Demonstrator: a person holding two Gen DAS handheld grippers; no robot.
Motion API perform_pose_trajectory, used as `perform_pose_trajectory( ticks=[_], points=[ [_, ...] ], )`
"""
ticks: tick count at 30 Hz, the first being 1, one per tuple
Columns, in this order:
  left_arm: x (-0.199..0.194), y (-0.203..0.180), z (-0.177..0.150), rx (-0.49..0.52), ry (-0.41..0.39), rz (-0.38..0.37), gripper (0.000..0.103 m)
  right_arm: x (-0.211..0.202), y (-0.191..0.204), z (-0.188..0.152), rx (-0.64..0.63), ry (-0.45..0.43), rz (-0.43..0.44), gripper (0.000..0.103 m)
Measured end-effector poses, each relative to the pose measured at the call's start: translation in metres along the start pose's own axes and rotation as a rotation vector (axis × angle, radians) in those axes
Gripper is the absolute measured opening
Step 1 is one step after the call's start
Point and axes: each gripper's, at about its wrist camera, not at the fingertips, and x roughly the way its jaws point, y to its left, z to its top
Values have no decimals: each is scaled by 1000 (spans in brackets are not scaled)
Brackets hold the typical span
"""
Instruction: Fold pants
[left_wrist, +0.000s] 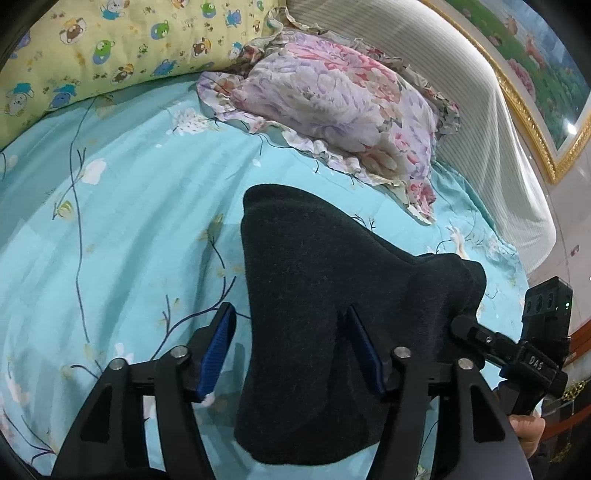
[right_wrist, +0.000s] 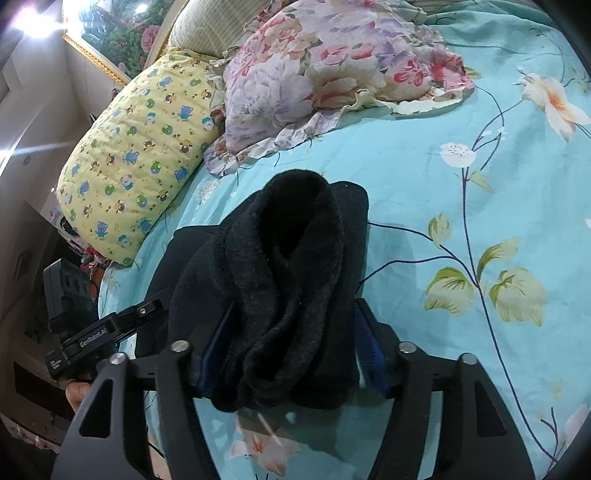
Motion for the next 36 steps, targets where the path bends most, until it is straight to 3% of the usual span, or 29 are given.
perform_pose_trajectory(
  ticks=[3,6,19,26,30,36],
  points=[
    [-5,1,-4,8,-9,1,69,-4,0,-2,13,-13,-3,81],
    [-9,2,-8,12,-9,9,71,-8,3,-6,3,-28,-3,83],
    [-32,4,-24,16,-36,37,79,-25,16,-25,-65,-73,-61,88],
    [-47,-6,-37,88,-82,72,81,-33,26,-35,-128,-82,-100,89],
    [-52,-12,-44,119,-89,86,81,-38,34,-41,-178,-104,-123,95],
    [-53,-15,-51,132,-86,97,81,-41,44,-52,-234,-105,-155,97]
  ],
)
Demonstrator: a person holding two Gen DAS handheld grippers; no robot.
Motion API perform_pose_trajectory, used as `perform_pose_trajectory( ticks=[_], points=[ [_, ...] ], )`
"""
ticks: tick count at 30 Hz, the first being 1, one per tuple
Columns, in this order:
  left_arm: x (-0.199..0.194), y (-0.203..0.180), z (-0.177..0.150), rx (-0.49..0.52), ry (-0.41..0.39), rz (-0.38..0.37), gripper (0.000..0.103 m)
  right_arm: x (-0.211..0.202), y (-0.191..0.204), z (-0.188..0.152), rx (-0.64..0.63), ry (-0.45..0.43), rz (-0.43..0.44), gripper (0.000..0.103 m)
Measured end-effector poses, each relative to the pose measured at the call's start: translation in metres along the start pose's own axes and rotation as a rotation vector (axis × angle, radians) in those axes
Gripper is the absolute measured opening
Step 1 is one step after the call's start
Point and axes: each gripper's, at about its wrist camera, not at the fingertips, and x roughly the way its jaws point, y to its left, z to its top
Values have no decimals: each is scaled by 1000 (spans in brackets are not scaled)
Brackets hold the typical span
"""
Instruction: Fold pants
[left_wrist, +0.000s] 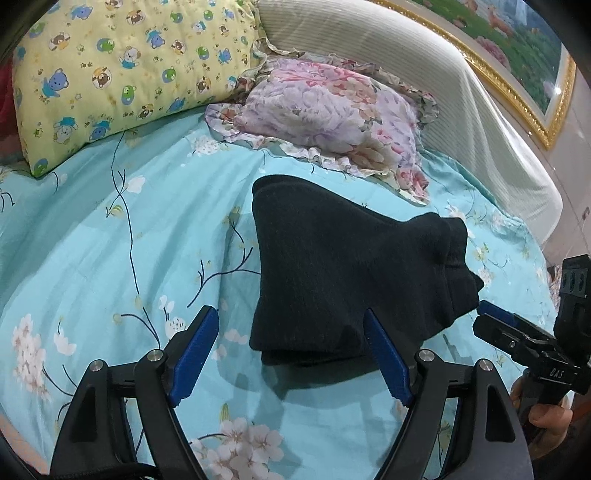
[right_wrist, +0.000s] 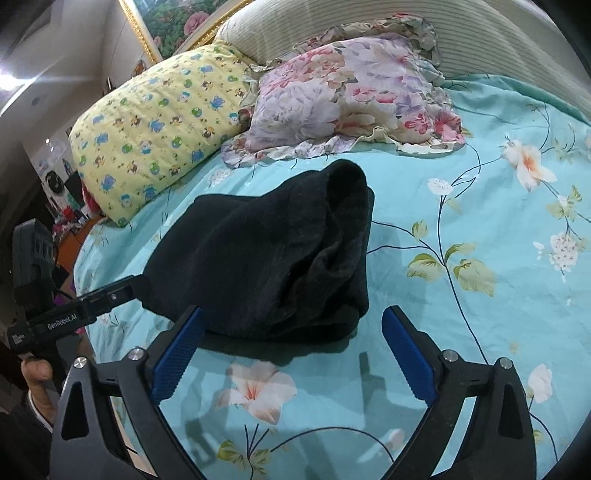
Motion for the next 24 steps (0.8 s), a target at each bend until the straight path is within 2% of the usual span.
perform_pose_trajectory(
  ticks=[8,16,24],
  points=[
    [-4,-6,-12,46,-8,31,82,-4,8,-8,-48,-3,-16,98],
    [-5,-18,-28,122,-14,131,83,-3,21,-19,-131,-3,-60,98],
    [-4,-28,-42,180,-10,165,84,-1,33,-32,-201,-10,-73,98]
  ],
)
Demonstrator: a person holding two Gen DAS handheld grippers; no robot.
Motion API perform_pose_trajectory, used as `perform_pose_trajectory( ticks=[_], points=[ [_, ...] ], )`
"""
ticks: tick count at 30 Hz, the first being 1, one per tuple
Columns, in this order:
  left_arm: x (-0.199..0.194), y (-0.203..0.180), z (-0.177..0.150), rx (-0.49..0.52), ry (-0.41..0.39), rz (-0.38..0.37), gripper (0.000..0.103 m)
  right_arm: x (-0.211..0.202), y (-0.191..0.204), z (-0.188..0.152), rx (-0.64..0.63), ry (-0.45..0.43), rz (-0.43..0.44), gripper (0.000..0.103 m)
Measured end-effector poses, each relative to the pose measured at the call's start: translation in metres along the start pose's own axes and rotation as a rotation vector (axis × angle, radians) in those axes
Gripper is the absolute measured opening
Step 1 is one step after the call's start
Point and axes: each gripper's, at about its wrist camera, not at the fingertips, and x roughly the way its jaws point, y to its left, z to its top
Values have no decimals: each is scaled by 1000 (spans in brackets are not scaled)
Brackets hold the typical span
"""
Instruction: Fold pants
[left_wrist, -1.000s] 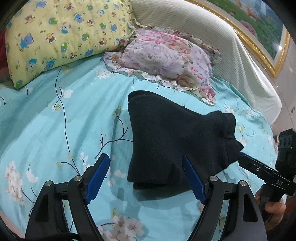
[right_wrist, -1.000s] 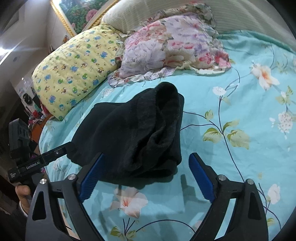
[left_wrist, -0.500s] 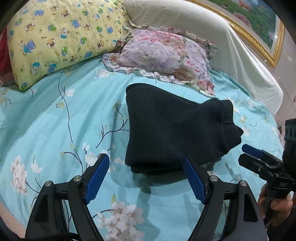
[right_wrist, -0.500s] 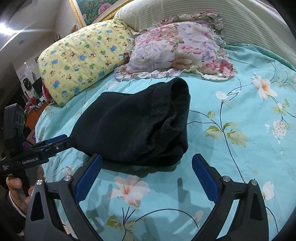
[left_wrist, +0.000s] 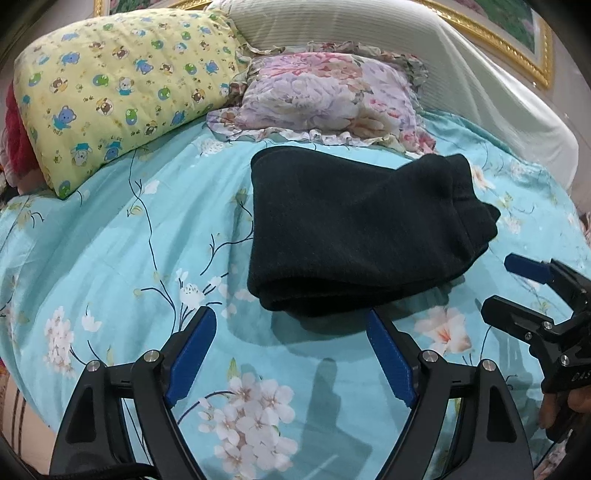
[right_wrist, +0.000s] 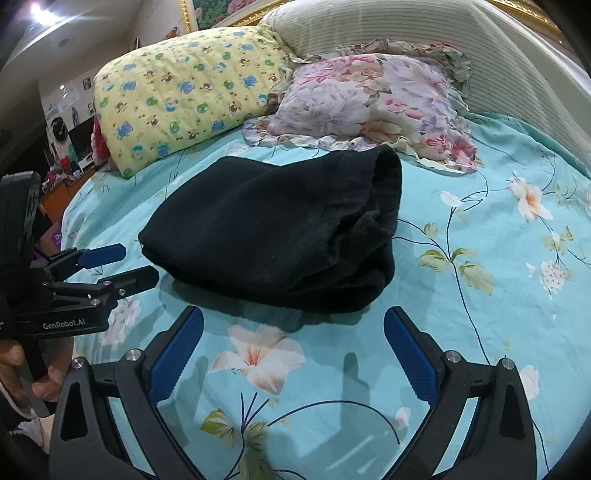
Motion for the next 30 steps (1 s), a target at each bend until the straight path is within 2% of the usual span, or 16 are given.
perform_pose_trajectory(
  ticks=[9,30],
  points=[
    [3,-5,-6,19,-8,26,85,-2,11,-5,-58,-64,-23,98],
    [23,-13,-8,41,13,39,86,16,5,-7,-29,-80,-20,99]
  ],
)
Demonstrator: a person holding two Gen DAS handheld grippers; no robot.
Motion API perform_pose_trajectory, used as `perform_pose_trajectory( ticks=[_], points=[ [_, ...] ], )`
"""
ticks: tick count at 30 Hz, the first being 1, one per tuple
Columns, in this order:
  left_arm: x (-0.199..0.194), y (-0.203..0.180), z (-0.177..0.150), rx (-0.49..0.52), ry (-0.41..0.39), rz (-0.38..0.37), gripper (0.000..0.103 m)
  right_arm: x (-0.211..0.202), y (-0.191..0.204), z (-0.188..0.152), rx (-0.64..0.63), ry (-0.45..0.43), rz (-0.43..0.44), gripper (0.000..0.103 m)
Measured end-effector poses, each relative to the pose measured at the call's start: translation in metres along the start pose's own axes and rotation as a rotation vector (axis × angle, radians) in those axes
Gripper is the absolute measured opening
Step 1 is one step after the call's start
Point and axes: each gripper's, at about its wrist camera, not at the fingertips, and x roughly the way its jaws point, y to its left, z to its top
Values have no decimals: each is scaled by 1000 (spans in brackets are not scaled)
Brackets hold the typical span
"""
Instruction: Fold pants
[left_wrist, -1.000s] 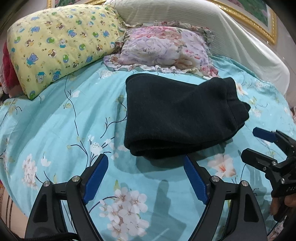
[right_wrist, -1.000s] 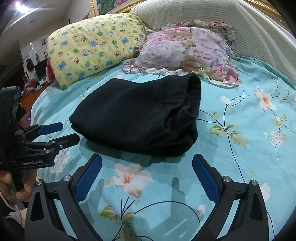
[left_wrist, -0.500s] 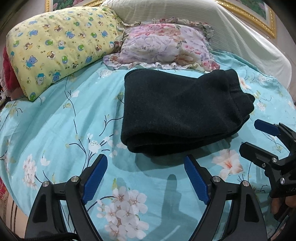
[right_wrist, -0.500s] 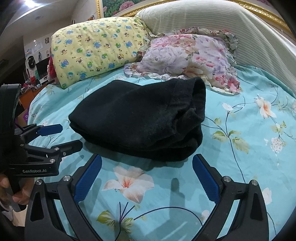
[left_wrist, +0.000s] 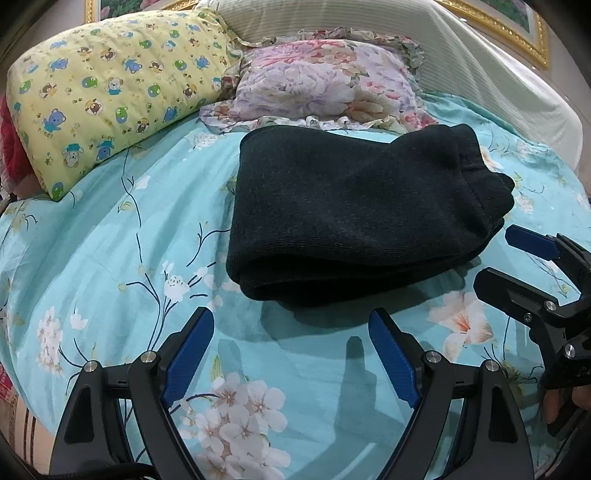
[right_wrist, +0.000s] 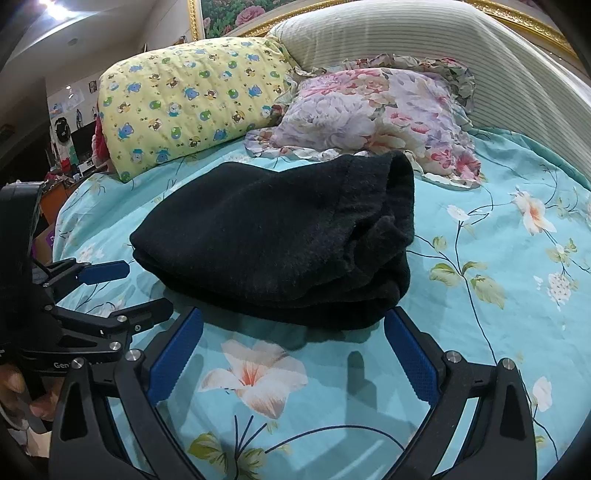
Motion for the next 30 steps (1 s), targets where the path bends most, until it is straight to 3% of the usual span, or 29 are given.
perform_pose_trajectory(
  ticks=[30],
  points=[
    [0,1,4,-11,-24,-13,87,4,6,4,-14,-17,12,99]
  ],
)
